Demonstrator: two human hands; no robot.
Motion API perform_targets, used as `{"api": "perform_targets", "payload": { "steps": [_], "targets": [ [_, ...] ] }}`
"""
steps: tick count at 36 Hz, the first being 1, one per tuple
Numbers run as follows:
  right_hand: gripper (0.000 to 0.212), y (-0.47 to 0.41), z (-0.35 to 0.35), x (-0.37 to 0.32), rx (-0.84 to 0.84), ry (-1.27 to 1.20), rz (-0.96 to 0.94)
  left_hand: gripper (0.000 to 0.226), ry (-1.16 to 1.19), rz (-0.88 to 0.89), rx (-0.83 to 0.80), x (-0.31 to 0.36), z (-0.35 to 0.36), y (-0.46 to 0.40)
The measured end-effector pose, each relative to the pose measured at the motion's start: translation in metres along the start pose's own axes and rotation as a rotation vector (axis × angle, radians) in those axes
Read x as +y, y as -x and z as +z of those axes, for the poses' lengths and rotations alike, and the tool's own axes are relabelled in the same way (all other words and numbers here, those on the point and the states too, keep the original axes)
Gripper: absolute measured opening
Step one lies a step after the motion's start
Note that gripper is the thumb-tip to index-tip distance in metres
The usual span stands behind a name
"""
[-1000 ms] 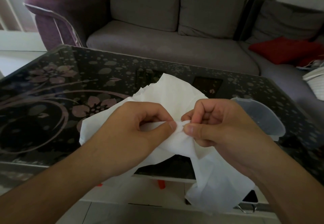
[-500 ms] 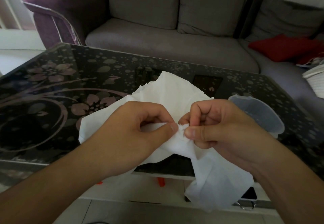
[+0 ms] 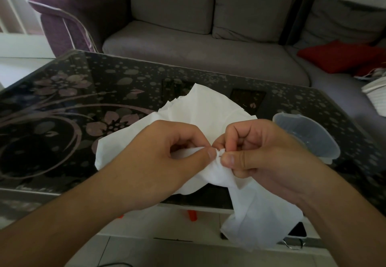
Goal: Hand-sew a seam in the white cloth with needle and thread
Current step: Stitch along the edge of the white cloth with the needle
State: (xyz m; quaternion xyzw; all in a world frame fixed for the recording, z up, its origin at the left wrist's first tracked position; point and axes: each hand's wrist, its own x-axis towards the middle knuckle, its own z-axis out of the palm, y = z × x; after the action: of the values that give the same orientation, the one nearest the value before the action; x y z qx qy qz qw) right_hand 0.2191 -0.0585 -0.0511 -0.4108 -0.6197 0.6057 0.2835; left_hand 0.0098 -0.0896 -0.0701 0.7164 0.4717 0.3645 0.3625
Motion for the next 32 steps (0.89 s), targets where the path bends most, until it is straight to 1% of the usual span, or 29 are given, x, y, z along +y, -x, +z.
{"api": "perform_targets", "payload": {
  "steps": [2,7,10,12,15,21,24,27,32],
  "targets": [
    [0.013,-0.0005,0.0011,0.0014,-0.007,-0.016,-0.005,0.013,0.0,-0.002,-0.003,-0.0002,0.0005,0.0007],
    [0.005,-0.0024,0.0001,0.0052,-0.022,-0.067,-0.008,0.014,0.002,-0.002,-0.007,-0.0022,-0.0004,-0.0004],
    [0.007,-0.0029,0.001,0.0057,-0.029,-0.086,-0.017,0.013,0.021,-0.013,-0.008,-0.0044,-0.0002,-0.0009],
    [0.013,-0.0028,0.0027,0.0058,-0.01,-0.085,-0.021,0.013,0.048,-0.02,-0.002,-0.0055,0.0011,-0.0009],
    [0.009,-0.0006,0.0042,0.0069,0.037,-0.072,-0.012,0.014,0.087,-0.027,0.009,-0.0053,0.0029,-0.0007],
    [0.013,0.0009,0.006,0.0066,0.091,-0.009,-0.026,0.014,0.176,-0.043,0.029,-0.0032,0.002,0.0001],
    [0.007,0.0024,0.0043,0.0048,0.139,0.061,-0.018,0.014,0.173,-0.057,0.053,-0.0024,0.0019,0.0003],
    [0.019,0.0036,0.004,0.0038,0.166,0.152,-0.023,0.016,0.149,-0.068,0.092,-0.0023,0.0024,-0.0012],
    [0.023,0.0017,0.0067,-0.0019,0.226,0.277,-0.026,0.015,0.155,-0.075,0.115,-0.0013,-0.0011,-0.0019]
  ]
}}
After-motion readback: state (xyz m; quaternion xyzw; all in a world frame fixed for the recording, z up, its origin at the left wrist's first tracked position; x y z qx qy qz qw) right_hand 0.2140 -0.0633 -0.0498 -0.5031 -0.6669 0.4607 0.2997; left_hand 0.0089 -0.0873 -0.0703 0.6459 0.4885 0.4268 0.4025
